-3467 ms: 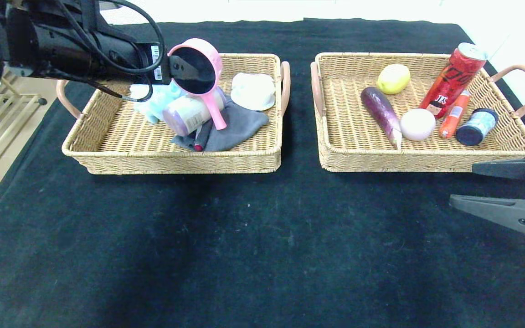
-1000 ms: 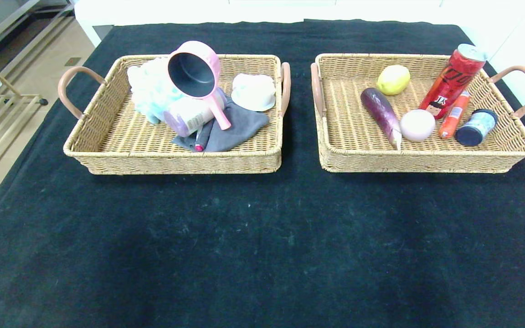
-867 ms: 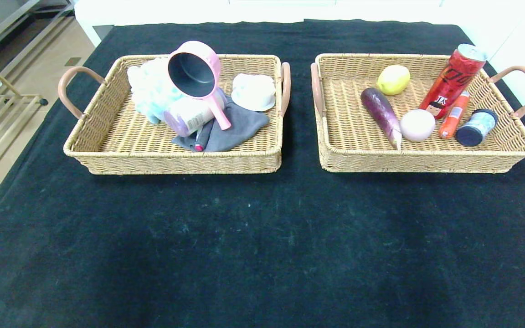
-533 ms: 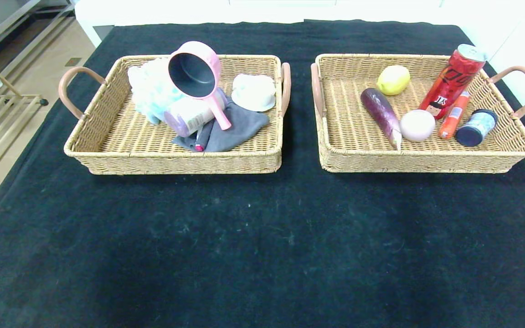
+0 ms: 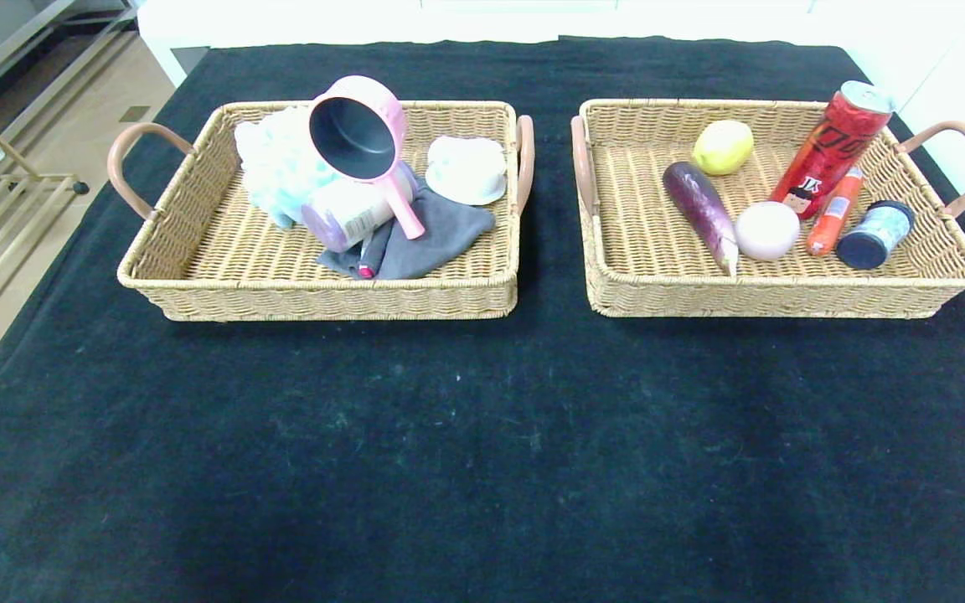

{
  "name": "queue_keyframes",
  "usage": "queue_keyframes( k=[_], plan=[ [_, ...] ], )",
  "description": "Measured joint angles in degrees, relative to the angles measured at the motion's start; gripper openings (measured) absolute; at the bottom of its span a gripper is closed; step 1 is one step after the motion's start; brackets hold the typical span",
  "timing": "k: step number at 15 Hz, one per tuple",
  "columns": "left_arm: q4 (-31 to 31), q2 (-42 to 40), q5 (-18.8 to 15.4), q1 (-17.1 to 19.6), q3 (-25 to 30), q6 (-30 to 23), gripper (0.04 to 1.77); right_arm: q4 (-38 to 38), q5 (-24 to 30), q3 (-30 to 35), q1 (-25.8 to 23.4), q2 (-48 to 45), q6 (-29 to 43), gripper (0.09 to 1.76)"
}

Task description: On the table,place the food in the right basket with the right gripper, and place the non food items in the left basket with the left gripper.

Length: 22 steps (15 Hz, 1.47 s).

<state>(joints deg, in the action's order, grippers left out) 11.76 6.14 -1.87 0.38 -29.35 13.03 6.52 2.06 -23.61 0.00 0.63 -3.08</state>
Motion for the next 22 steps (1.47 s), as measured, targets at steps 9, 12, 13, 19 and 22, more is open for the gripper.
queue_keyframes(
  k=[9, 12, 13, 19, 22],
  plan=[
    [-16.5, -6.2, -1.4, -0.1, 26.4, -0.5, 1.72, -13.3, -3.9, 22.2, 0.1, -0.7, -2.5, 1.71],
    [-12.9, -6.3, -1.3, -0.1, 28.9, -1.0, 1.72, -9.1, -3.6, 23.4, 0.1, -0.7, 0.7, 1.71],
    [-12.6, -6.3, -1.3, -0.1, 29.1, -1.3, 1.72, -7.5, -3.0, 23.5, 0.1, -0.7, 1.5, 1.71],
    [-11.3, -6.3, -0.9, -0.1, 29.4, -4.5, 1.72, -6.2, -3.0, 23.6, 0.1, -0.7, 3.1, 1.71],
    [-11.2, -6.3, -0.7, -0.1, 29.4, -5.3, 1.72, -6.2, -2.9, 23.6, 0.2, -0.7, 3.2, 1.71]
  ],
)
